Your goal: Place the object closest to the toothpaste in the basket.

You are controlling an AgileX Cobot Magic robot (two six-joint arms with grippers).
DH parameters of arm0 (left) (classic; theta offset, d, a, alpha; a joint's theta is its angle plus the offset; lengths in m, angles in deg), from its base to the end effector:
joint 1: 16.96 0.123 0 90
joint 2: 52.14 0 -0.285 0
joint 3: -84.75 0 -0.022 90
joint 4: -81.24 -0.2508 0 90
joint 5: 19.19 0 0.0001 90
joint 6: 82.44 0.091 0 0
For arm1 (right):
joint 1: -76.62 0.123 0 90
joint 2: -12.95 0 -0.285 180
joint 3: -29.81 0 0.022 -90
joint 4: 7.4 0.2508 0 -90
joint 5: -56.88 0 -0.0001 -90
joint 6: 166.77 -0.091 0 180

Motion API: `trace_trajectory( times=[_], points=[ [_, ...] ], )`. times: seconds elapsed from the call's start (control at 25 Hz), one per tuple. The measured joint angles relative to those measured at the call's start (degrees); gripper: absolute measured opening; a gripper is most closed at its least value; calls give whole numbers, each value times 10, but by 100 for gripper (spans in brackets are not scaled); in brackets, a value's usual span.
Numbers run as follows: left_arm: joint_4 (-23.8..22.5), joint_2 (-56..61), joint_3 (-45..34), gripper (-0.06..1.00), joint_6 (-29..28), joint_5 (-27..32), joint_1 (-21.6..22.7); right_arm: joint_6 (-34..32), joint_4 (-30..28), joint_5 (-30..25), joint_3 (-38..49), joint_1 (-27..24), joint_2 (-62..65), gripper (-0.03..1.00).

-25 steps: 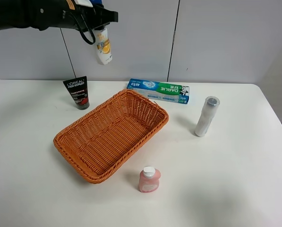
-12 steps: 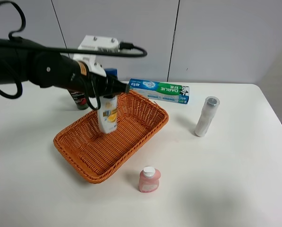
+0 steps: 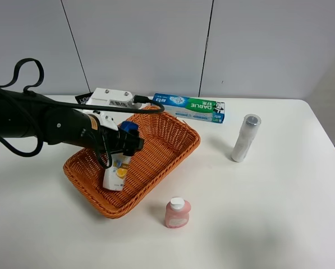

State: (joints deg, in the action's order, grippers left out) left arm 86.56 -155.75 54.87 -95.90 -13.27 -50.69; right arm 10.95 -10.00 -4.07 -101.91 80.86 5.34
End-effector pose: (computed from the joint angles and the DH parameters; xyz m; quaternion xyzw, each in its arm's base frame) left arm 0.2684 -0.1803 0.1742 0.1239 0.9296 -0.1575 0.3093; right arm -0.0058 -0.0040 0.2785 -0.0136 0.8516 0.0071 0.5240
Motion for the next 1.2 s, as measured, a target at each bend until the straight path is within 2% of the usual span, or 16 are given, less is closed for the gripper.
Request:
trace_trajectory(
  times=[0.08, 0.32, 0.48, 0.64, 0.76, 0.84, 0.96, 1.04, 1.2],
  points=[
    [13, 3, -1, 95, -1, -15, 0, 0, 0, 0, 0, 0, 0, 99],
    [26, 89, 11, 99, -3, -93, 13, 0, 0, 0, 0, 0, 0, 99],
    [-12, 192, 47, 99, 19, -69, 64, 0, 0, 0, 0, 0, 0, 99],
    [-63, 307, 71, 99, 54, 15, 150, 0, 0, 0, 0, 0, 0, 99],
    [-74, 393, 72, 99, 83, 90, 230, 0, 0, 0, 0, 0, 0, 99],
    [-79, 461, 72, 99, 107, 167, 287, 0, 0, 0, 0, 0, 0, 99],
    [-81, 559, 72, 99, 139, 263, 351, 0, 0, 0, 0, 0, 0, 99],
    [-81, 625, 72, 99, 150, 322, 373, 0, 0, 0, 0, 0, 0, 99],
    [-63, 763, 49, 99, 146, 437, 381, 0, 0, 0, 0, 0, 0, 99]
  ],
)
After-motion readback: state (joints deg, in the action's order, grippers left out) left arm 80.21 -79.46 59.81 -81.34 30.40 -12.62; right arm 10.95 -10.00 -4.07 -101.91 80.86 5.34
